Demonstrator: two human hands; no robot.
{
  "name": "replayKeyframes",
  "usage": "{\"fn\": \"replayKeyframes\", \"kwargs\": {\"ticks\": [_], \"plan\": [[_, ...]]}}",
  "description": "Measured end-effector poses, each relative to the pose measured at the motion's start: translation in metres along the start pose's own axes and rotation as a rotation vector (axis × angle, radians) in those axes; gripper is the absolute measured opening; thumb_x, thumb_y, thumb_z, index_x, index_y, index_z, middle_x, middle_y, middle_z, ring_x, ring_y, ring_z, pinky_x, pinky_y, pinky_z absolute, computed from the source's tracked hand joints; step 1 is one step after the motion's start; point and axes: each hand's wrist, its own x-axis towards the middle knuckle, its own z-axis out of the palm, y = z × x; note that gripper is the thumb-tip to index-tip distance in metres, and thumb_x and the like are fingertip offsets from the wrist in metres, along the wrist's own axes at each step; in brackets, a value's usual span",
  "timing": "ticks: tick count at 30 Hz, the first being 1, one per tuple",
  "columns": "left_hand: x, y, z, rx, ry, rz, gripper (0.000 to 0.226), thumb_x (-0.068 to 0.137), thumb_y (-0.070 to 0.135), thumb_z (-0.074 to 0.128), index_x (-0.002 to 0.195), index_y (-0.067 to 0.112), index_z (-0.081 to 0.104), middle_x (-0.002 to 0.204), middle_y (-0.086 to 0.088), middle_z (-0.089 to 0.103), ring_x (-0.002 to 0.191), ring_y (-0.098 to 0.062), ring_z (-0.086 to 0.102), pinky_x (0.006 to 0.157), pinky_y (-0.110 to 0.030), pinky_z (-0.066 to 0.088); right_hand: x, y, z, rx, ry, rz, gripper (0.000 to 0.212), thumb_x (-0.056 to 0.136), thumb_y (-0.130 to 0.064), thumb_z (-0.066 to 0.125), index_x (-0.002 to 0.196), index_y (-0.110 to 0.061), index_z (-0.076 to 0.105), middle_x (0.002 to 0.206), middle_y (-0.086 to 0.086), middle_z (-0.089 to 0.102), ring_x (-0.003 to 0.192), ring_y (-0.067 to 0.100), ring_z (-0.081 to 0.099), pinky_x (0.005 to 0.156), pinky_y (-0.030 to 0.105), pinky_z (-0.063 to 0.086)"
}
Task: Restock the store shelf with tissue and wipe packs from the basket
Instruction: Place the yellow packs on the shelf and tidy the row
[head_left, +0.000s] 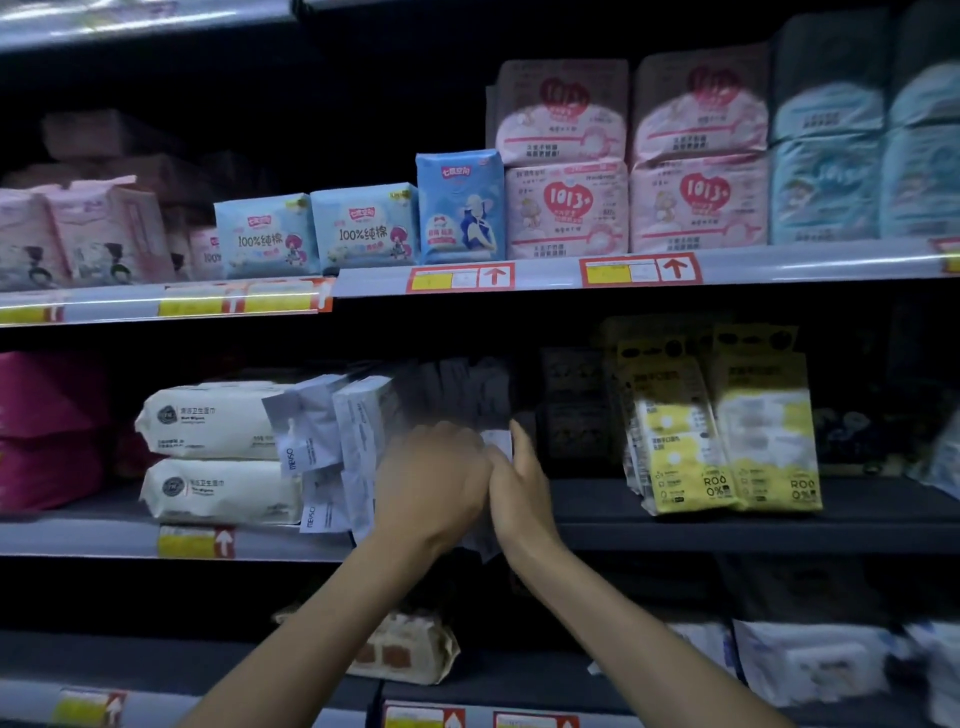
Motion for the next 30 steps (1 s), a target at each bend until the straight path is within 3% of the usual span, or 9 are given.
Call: {"fn": "replayKeyframes", "kwargs": {"ticks": [3,7,10,17,19,21,25,28,30], "plan": [[0.005,-0.001,0.015,0.091,0.056,0.006,0.045,0.098,0.038,0.028,0.096,0.024,0.071,0.095,0.006,0.065,0.087,-0.021,0.059,0.076,-0.039,0.04,0.007,0.016,0.01,-0.039,0.134,-0.043,0.047,0.108,-0.034,0.038,0.155,-0.031,0.04,0.151,-0.008,0.05,0.132,0.013,0.05,0.108,0.036,0.044],[0.015,-0.005,0.034,0.176,0.147,0.007,0.042,0.1,0.035,0.032,0.088,0.02,0.07,0.087,0.001,0.063,0.08,-0.025,0.058,0.07,-0.04,0.04,0.019,0.028,0.017,-0.079,0.262,-0.114,0.04,0.109,-0.03,0.035,0.144,-0.029,0.052,0.142,-0.013,0.056,0.119,0.003,0.052,0.096,0.025,0.043],[0.02,-0.006,0.041,0.211,0.169,-0.006,0.044,0.102,0.035,0.03,0.088,0.019,0.068,0.086,-0.001,0.062,0.08,-0.026,0.058,0.072,-0.041,0.04,0.026,0.031,0.022,-0.128,0.337,-0.111,0.038,0.109,-0.031,0.033,0.142,-0.03,0.052,0.14,-0.013,0.056,0.117,0.005,0.054,0.094,0.029,0.045],[0.014,0.002,0.025,0.193,0.111,0.008,0.04,0.102,0.034,0.031,0.098,0.015,0.066,0.088,-0.007,0.061,0.08,-0.031,0.06,0.07,-0.044,0.043,0.022,0.019,0.01,-0.214,0.208,-0.066,0.042,0.11,-0.036,0.03,0.15,-0.026,0.04,0.15,0.0,0.047,0.127,0.018,0.051,0.092,0.03,0.04],[0.008,0.0,0.017,0.106,0.101,0.083,0.042,0.102,0.037,0.034,0.112,0.014,0.067,0.101,-0.009,0.064,0.088,-0.033,0.064,0.071,-0.045,0.048,0.014,0.016,0.007,-0.238,0.194,-0.045,0.046,0.109,-0.043,0.03,0.152,-0.026,0.038,0.152,0.004,0.044,0.13,0.022,0.05,0.099,0.036,0.044],[-0.002,-0.006,0.006,-0.016,0.151,0.153,0.044,0.103,0.035,0.036,0.128,0.012,0.064,0.124,-0.01,0.064,0.107,-0.031,0.064,0.083,-0.043,0.052,0.001,0.017,0.007,-0.311,0.208,-0.115,0.052,0.107,-0.051,0.028,0.153,-0.028,0.038,0.153,0.003,0.042,0.134,0.022,0.048,0.105,0.038,0.044],[-0.03,-0.023,-0.023,-0.006,0.443,0.268,0.039,0.098,0.022,0.05,0.132,0.009,0.065,0.135,-0.015,0.061,0.127,-0.033,0.058,0.107,-0.051,0.044,-0.021,0.019,0.011,-0.471,0.282,-0.344,0.064,0.103,-0.063,0.021,0.157,-0.031,0.031,0.16,0.001,0.031,0.145,0.021,0.034,0.111,0.041,0.042],[-0.04,-0.049,-0.03,0.125,0.569,0.18,0.05,0.096,0.029,0.059,0.142,0.01,0.06,0.146,-0.016,0.054,0.139,-0.036,0.052,0.114,-0.068,0.031,-0.027,0.023,0.019,-0.71,0.267,-0.503,0.065,0.102,-0.063,0.024,0.162,-0.038,0.017,0.17,0.003,0.011,0.157,0.026,0.009,0.119,0.047,0.03],[-0.044,-0.069,-0.025,0.179,0.494,0.067,0.064,0.099,0.041,0.055,0.156,0.014,0.045,0.16,-0.014,0.04,0.151,-0.035,0.039,0.117,-0.071,0.023,-0.027,0.03,0.023,-0.886,0.235,-0.581,0.066,0.103,-0.06,0.029,0.163,-0.038,0.011,0.172,0.006,0.003,0.159,0.031,-0.002,0.123,0.052,0.024]]}}
